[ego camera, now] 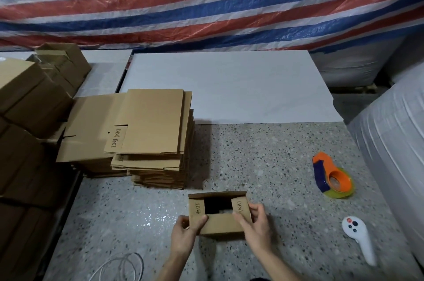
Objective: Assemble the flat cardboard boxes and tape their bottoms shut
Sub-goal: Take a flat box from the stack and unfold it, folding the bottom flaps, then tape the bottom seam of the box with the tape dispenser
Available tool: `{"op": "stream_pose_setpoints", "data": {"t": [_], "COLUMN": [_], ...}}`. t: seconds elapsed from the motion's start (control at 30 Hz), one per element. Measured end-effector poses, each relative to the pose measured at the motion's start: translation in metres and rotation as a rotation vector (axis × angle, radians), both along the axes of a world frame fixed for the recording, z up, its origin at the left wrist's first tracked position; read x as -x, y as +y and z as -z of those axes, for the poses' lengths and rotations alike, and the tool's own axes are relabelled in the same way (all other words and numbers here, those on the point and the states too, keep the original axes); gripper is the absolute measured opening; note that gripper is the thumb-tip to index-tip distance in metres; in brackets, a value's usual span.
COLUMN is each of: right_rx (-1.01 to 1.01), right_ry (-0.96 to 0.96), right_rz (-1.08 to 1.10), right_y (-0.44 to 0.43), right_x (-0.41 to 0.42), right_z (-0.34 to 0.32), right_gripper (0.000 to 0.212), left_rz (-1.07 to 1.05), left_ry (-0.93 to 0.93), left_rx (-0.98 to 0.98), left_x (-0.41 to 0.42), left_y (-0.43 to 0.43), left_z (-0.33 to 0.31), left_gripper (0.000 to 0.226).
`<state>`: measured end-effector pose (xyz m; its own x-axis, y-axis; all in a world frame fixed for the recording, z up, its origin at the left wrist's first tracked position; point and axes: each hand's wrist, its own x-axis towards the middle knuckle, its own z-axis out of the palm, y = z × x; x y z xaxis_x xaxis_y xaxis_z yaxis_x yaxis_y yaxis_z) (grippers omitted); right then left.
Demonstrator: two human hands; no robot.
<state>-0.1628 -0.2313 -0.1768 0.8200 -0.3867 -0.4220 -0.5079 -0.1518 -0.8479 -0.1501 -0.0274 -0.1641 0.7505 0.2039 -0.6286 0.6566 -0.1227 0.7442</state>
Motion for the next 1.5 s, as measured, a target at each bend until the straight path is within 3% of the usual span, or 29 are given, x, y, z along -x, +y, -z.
{"op": "stream_pose_setpoints", "data": {"t": [0.07,0.17,0.23,0.27,0.47,0.6,0.7,0.77,0.87,1.0,1.13,1.23,1.33,1.5], "right_rx": [0.092,0.177,0.208,0.197,0.051,-0.179,-0.103,-0.08,-0.057,-0.137,0.176,0.462,0.695,0.704], "right_ry": [0.023,0.03,0.014,0.018,0.005,0.06,0.054,0.059,0.081,0.16,0.205,0.322,0.527,0.766], "right_rz": [-0.067,-0.243,-0.371,-0.397,-0.324,-0.158,-0.111,-0.093,-0.079,-0.168,-0.212,-0.116,-0.183,-0.4], "right_y": [-0.001,-0.008,-0.01,-0.012,-0.018,-0.015,-0.006,-0.003,0.002,-0.014,-0.095,-0.168,-0.215,-0.237], "right_x": [-0.003,-0.009,-0.015,-0.017,-0.005,-0.005,-0.01,-0.012,-0.015,-0.022,-0.048,-0.077,-0.101,-0.118], "right_z": [-0.003,-0.011,-0.017,-0.019,-0.023,-0.028,-0.027,-0.021,-0.018,-0.019,-0.018,-0.018,-0.016,0.008], "right_gripper": [0.052,0.092,0.096,0.091,0.065,0.047,0.026,0.031,0.035,0.027,0.009,0.037,0.039,0.043], "left_rz": [0.038,0.16,0.278,0.343,0.363,0.426,0.444,0.444,0.402,0.366,0.316,0.313,0.34,0.301], "left_ry": [-0.005,-0.117,-0.272,-0.328,-0.426,-0.447,-0.455,-0.438,-0.413,-0.431,-0.419,-0.413,-0.414,-0.462], "left_rx": [-0.039,-0.053,-0.058,-0.093,-0.177,-0.265,-0.304,-0.296,-0.283,-0.31,-0.351,-0.352,-0.354,-0.368], "left_x": [-0.006,-0.017,-0.021,-0.021,-0.004,0.005,0.011,0.008,0.002,-0.004,-0.001,0.0,0.002,0.005], "left_y": [0.001,0.008,0.011,0.011,0.009,0.003,0.0,0.0,0.0,-0.001,-0.013,-0.015,-0.013,-0.015], "left_z": [0.001,-0.001,-0.004,-0.004,0.006,0.013,0.016,0.014,0.013,0.016,0.018,0.019,0.019,0.02], "left_gripper": [0.047,0.071,0.101,0.102,0.064,0.033,0.036,0.034,0.014,0.02,0.019,0.021,0.017,0.019]}}
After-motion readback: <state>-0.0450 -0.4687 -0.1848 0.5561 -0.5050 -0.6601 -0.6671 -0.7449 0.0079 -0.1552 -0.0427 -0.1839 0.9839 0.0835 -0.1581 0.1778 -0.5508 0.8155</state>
